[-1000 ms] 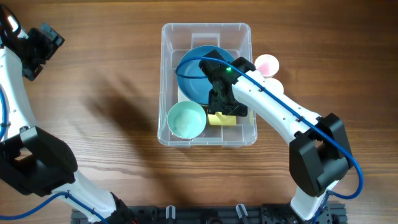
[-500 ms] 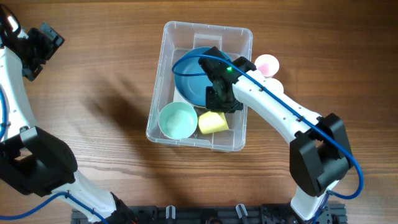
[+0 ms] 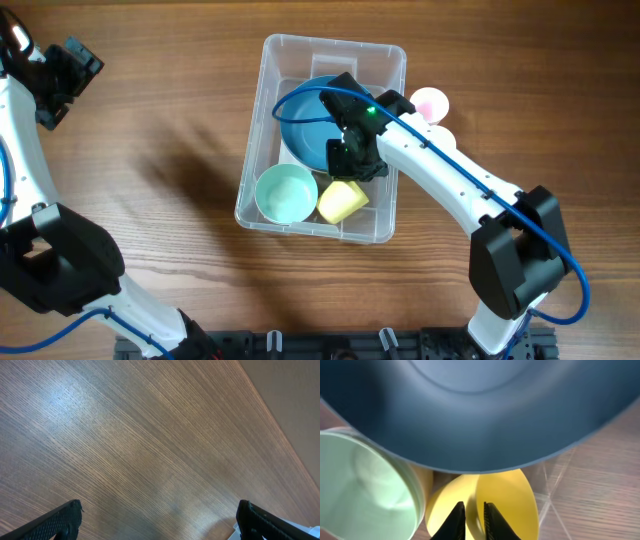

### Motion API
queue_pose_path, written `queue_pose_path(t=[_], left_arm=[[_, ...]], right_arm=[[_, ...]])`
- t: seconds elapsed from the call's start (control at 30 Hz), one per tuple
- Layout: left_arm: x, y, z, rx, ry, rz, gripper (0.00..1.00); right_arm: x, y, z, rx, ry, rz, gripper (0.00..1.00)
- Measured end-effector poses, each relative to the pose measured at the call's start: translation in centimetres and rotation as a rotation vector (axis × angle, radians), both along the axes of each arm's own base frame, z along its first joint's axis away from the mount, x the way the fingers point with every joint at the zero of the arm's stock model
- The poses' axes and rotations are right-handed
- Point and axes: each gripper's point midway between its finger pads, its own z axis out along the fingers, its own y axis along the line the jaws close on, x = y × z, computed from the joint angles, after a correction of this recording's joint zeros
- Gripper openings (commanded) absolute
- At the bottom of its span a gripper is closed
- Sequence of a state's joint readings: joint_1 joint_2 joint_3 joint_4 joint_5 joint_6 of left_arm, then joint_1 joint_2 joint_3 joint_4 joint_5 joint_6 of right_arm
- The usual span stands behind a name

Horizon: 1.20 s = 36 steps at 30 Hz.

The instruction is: Pack container

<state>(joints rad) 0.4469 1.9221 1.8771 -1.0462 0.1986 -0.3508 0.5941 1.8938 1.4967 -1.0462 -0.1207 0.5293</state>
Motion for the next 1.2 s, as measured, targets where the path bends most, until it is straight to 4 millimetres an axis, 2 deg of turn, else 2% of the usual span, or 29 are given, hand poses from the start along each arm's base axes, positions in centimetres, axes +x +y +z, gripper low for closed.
queue_pose_path(t=[0.33, 0.57, 0.7, 0.9, 0.93, 1.0, 1.03, 1.17, 1.2], left_arm=[[0.0, 0.0, 0.0, 0.0, 0.0, 0.0, 1.0], [0.0, 0.0, 0.0, 0.0, 0.0, 0.0, 1.0], [0.0, 0.0, 0.0, 0.0, 0.0, 0.0, 1.0], [0.0, 0.0, 0.0, 0.0, 0.0, 0.0, 1.0], [0.0, 0.0, 0.0, 0.0, 0.0, 0.0, 1.0], [0.0, 0.0, 0.0, 0.0, 0.0, 0.0, 1.0], [0.0, 0.0, 0.0, 0.0, 0.0, 0.0, 1.0], [0.0, 0.0, 0.0, 0.0, 0.0, 0.0, 1.0], [0.0, 0.0, 0.0, 0.0, 0.0, 0.0, 1.0]], right_arm=[[-1.1, 0.6, 0.4, 0.043, 0.042, 0.056, 0.04], [-1.7, 0.5, 2.4, 0.072, 0.017, 0.099, 0.04], [-2.8, -0.1, 3.7, 0.07, 0.025, 0.122, 0.04], [-3.8, -0.7, 3.8, 0.05, 0.056, 0.157, 0.06], [-3.8, -0.7, 3.8, 0.05, 0.054, 0.163, 0.08], [-3.7, -0.7, 3.8, 0.049, 0.047, 0.172, 0.34], [-3.4, -0.7, 3.8, 0.048, 0.033, 0.176, 0.4], [-1.8, -0.4, 3.9, 0.045, -0.041, 0.187, 0.51], [-1.3, -0.2, 3.9, 0.046, -0.064, 0.194, 0.57]])
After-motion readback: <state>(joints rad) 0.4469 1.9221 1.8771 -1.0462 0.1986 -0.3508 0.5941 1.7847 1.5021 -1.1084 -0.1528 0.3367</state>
